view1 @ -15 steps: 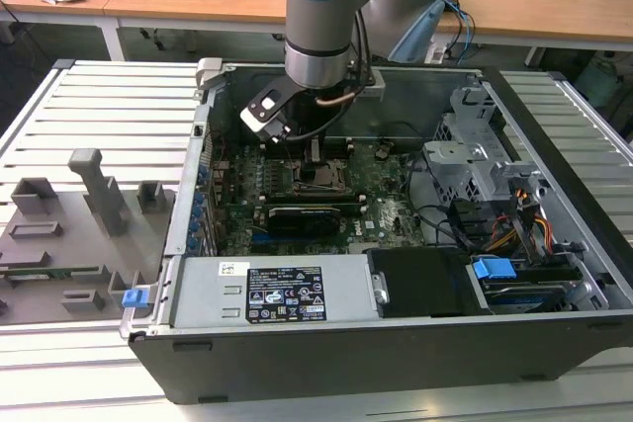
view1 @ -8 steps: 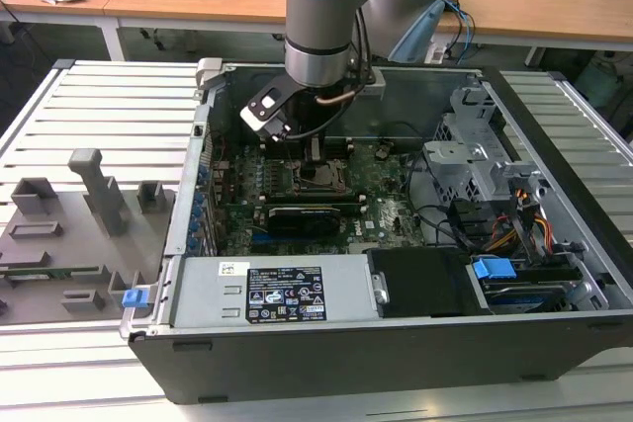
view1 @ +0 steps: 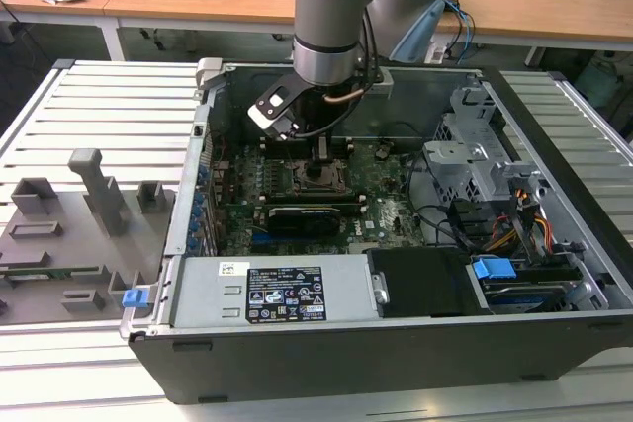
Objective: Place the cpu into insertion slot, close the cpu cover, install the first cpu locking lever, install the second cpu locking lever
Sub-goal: 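Close the cpu cover, then install the first cpu locking lever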
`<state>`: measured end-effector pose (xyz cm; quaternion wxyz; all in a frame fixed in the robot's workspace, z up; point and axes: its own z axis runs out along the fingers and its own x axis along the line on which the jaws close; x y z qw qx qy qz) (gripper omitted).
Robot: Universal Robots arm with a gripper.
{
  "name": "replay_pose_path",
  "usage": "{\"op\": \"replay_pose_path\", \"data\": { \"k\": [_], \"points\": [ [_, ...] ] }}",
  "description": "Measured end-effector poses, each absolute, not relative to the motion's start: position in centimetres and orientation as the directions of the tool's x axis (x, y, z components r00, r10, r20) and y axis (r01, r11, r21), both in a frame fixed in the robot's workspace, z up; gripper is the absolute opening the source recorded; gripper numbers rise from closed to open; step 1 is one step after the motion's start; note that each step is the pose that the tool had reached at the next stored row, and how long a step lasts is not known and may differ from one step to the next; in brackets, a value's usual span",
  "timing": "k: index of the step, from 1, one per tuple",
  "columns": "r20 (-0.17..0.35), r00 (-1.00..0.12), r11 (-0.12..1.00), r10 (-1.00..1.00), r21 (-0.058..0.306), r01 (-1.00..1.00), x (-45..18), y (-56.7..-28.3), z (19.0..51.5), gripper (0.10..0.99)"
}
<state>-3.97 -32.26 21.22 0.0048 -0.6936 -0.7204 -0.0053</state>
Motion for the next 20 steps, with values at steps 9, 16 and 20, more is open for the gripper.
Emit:
{"op": "replay_pose_path", "data": {
  "k": [9, 16, 20],
  "points": [
    [0.014, -0.038, 0.038, 0.999, 0.0, 0.999, -3.0, -32.3, 21.2, 0.106],
    [0.014, -0.038, 0.038, 0.999, 0.0, 0.999, -3.0, -32.3, 22.3, 0.106],
    [0.014, -0.037, 0.037, 0.999, 0.0, 0.999, -3.0, -32.3, 22.9, 0.106]
  ]
}}
